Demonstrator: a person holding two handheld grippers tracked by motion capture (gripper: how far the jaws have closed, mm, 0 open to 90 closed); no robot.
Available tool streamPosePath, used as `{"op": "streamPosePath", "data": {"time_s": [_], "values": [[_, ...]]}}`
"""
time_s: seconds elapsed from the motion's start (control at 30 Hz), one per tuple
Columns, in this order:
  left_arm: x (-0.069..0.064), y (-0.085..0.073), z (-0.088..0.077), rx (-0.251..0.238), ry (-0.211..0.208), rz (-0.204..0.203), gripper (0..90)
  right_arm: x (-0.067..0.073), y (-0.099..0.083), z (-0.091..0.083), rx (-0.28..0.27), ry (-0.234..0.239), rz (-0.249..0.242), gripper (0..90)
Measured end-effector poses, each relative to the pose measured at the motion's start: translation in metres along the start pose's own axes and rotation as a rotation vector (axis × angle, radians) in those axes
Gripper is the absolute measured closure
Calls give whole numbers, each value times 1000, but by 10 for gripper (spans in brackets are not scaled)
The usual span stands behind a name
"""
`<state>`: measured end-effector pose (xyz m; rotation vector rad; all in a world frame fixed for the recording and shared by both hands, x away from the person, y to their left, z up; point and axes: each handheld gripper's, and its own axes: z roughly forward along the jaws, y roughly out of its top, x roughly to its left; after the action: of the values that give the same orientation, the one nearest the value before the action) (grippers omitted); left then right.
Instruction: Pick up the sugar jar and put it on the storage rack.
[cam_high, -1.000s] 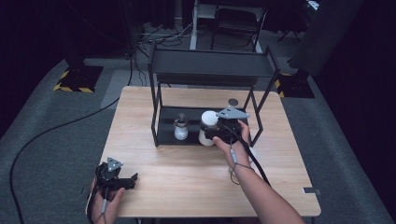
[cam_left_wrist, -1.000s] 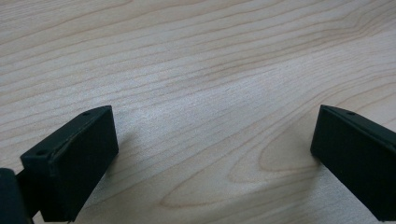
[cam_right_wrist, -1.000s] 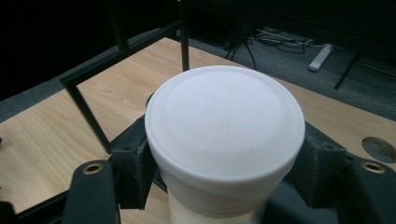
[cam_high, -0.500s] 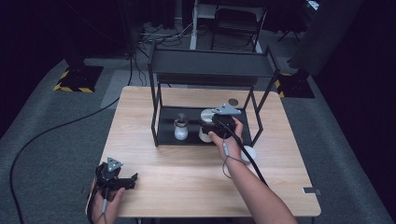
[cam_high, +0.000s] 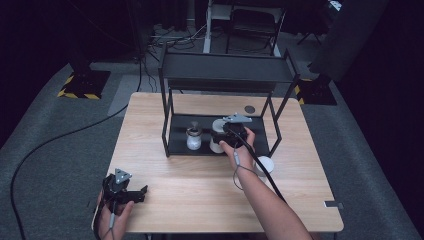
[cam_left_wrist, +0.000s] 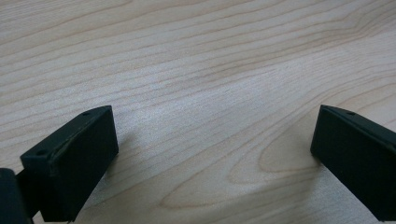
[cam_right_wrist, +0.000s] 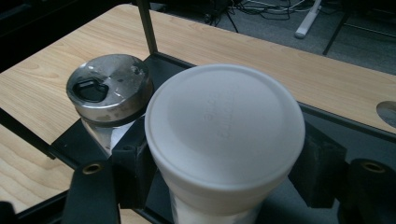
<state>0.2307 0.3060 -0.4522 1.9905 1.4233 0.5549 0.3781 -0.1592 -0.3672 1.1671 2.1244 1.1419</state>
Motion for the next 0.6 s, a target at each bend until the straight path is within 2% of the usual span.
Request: {"op": "streamPosePath", "data": {"time_s": [0.17, 0.37, 0.47, 0.6], "values": [[0, 0, 0, -1, 0, 0, 3, -2, 0, 2, 4, 0, 20, 334], [0, 0, 1, -2, 1, -2, 3, -3, 1, 3, 9, 1, 20, 327], [0, 0, 1, -2, 1, -2, 3, -7, 1, 0, 0, 23, 65, 217], [0, 0, 1, -2, 1, -2, 3, -7, 2, -13, -10, 24, 65, 157]]}}
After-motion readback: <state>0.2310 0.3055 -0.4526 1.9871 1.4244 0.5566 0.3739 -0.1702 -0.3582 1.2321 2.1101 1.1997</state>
